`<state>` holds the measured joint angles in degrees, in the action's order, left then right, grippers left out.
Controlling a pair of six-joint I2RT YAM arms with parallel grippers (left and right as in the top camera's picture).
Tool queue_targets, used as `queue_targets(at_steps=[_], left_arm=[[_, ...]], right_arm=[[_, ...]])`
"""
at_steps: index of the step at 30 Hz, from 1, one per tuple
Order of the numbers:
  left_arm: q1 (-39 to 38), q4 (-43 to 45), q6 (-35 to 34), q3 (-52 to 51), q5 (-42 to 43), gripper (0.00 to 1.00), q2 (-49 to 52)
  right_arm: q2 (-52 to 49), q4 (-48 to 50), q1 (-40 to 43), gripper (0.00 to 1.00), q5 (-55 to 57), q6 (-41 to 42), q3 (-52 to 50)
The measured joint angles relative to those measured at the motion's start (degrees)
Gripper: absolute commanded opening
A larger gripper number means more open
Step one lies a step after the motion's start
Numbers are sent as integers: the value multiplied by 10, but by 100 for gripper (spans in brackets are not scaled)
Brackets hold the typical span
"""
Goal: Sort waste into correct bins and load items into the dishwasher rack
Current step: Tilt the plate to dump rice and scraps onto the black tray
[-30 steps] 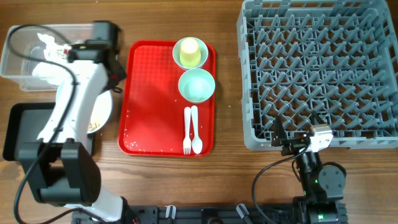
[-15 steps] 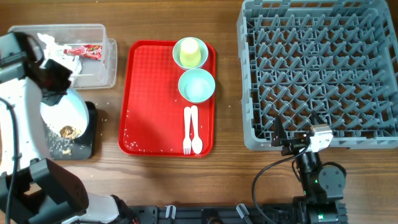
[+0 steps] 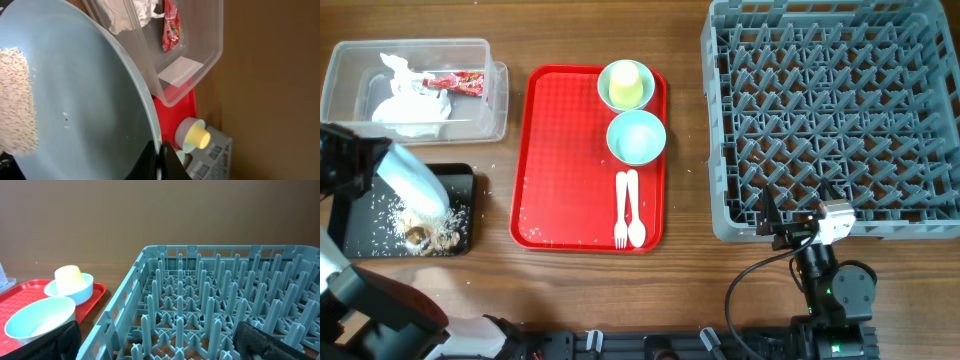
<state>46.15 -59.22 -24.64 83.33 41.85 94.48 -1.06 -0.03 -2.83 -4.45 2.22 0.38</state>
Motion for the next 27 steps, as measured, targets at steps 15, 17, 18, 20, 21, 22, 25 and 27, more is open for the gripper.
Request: queue_targets(at_steps=[15,17,18,20,21,22,25,27], left_arm=[[120,-44,107,1,175,4,-1],[120,-45,109,1,179,4,-1],[120,-46,114,1,181,4,-1],[120,-38,119,1,180,4,-1],[120,-48,120,2,182,4,-1],[121,-66,128,2,186,4,-1],[122,-87,159,2,196,4,-1],[123,-96,174,2,196,4,-1]], right_arm=[[0,0,0,100,0,0,0],[0,0,0,100,0,0,0],[0,0,0,100,0,0,0],[0,0,0,100,0,0,0],[0,0,0,100,0,0,0],[0,0,0,100,0,0,0],[0,0,0,100,0,0,0],[0,0,0,100,0,0,0]])
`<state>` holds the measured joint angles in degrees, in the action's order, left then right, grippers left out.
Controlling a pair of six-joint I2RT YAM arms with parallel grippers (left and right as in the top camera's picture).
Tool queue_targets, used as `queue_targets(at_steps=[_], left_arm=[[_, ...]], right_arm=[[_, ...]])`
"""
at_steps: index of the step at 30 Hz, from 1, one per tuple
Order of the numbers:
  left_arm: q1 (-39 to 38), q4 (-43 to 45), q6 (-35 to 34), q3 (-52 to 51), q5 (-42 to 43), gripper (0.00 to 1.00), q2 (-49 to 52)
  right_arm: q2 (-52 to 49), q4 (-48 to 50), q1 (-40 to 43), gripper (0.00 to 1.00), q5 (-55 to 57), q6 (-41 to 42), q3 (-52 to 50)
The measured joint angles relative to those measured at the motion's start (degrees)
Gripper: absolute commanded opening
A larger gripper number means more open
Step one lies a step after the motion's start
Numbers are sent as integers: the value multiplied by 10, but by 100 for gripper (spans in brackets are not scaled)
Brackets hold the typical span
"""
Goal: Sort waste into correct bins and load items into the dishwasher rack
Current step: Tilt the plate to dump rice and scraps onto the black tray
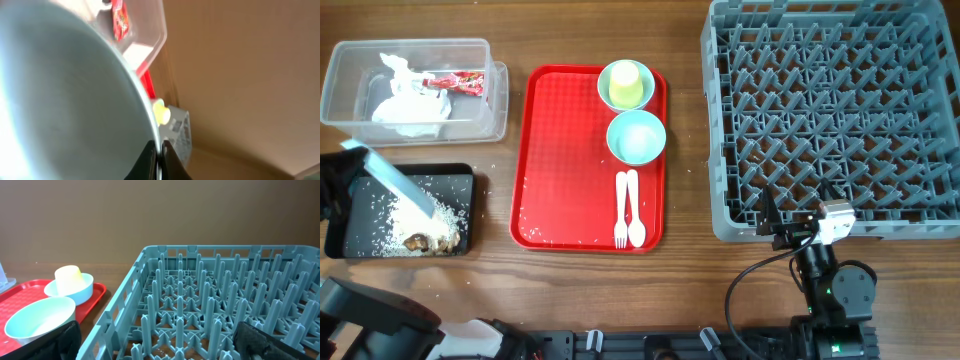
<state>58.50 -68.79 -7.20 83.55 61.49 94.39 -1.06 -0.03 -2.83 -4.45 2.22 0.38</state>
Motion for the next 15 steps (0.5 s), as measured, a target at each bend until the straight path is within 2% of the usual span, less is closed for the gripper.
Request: queue_targets(at_steps=[2,7,11,15], left_arm=[[1,13,10,1,2,4,0],[3,-42,38,1,19,4,0],[4,-108,70,1,21,4,0],[-4,-236,120,2,21,4,0]], right_arm=[[0,0,0,100,0,0,0],[0,0,0,100,0,0,0],[0,0,0,100,0,0,0],[0,0,0,100,0,0,0]])
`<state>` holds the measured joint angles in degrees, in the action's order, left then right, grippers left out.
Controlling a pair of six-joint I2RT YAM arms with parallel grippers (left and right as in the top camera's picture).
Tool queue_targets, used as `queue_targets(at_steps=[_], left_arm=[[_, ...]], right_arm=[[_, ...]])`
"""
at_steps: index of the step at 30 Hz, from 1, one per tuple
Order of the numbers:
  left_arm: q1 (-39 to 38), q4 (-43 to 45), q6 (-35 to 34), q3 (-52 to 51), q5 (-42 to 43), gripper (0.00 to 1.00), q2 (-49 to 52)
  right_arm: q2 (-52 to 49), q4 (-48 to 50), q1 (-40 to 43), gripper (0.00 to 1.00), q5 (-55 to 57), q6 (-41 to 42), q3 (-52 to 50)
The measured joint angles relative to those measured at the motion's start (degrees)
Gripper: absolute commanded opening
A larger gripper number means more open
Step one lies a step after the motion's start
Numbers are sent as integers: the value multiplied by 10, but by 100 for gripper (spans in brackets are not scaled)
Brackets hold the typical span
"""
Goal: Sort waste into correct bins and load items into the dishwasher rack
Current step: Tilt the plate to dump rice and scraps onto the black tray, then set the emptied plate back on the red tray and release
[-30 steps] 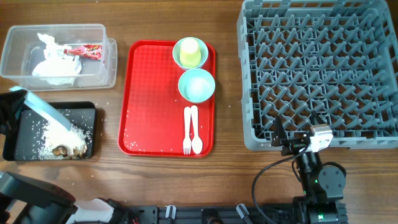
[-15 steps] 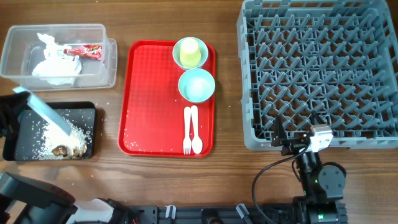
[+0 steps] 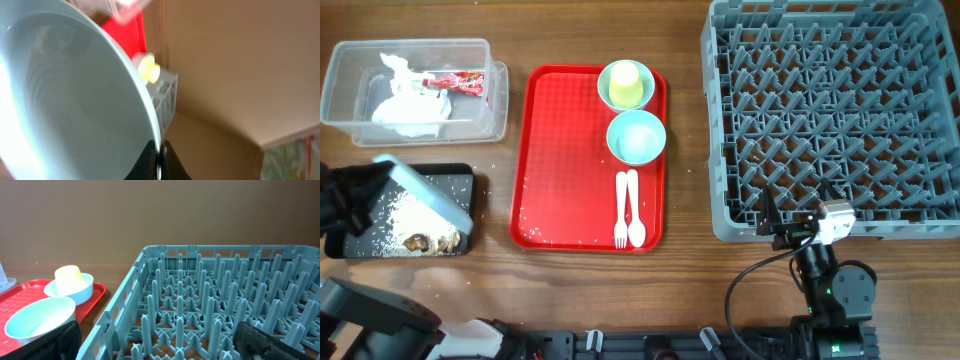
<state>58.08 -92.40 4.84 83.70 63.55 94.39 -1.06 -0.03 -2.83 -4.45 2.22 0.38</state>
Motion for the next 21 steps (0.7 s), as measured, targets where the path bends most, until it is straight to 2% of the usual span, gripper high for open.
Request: queue_targets(at_steps=[2,4,7,11,14,15,16,17,18,21], left_arm=[[-33,-37,45,0,-6,4,0],[-68,-38,60,0,-17,4,-2],[-163,-39,75,-7,-45,4,-9],[-317,-36,82,-24,-68,4,-16],[-453,10,76,-29,-92,4,-16],[-490,40,61,-29,-107,4,-17],[-558,87,14,-30,-141,4,-17],[-582,105,-14,-31,-164,4,-17],[-622,153,-86,-31,-233,4,-19],[-693,194,-206,-32,-360,4,-19]], right_arm=[[0,0,0,100,0,0,0],[0,0,0,100,0,0,0],[0,0,0,100,0,0,0],[0,0,0,100,0,0,0],[0,0,0,100,0,0,0],[0,0,0,100,0,0,0],[0,0,0,100,0,0,0],[0,0,0,100,0,0,0],[0,0,0,100,0,0,0],[0,0,0,100,0,0,0]])
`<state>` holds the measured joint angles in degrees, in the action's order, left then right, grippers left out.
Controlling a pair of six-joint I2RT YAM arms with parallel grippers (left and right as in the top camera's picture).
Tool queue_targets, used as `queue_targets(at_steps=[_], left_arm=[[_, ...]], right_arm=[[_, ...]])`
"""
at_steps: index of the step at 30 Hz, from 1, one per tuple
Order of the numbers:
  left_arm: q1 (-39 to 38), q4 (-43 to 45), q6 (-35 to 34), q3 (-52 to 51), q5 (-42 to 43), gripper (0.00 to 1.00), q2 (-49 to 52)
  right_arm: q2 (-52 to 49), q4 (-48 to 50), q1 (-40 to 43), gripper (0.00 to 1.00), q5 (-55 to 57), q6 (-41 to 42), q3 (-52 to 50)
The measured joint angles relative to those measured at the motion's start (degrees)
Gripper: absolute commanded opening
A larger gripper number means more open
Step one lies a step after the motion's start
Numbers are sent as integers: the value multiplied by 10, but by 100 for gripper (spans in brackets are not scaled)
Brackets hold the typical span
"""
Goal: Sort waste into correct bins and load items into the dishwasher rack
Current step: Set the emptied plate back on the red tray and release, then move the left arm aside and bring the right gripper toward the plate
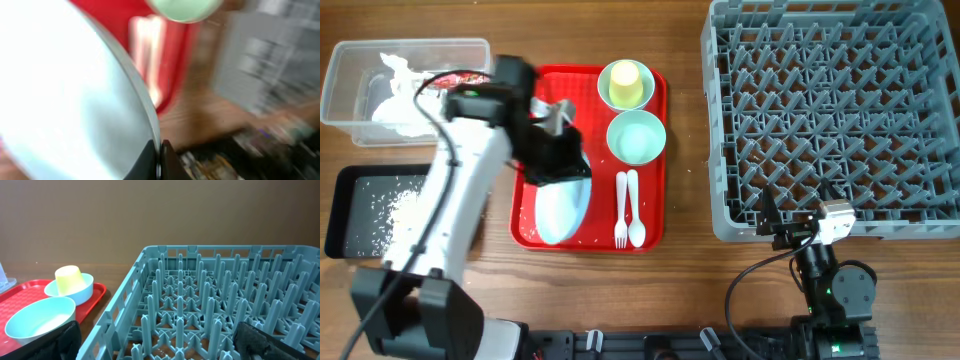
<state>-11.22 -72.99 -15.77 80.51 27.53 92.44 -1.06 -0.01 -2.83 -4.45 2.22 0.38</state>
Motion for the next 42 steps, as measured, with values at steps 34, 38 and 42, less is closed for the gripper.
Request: queue_targets(at_steps=[34,38,42], left_arm=[[24,-10,-252,48,-296,100,-52],[183,-45,-251,56,-304,100,-128],[322,-107,-250,57,-307,100,-147]], right_arm=[[0,0,0,100,0,0,0],[0,0,0,100,0,0,0],[0,0,0,100,0,0,0]])
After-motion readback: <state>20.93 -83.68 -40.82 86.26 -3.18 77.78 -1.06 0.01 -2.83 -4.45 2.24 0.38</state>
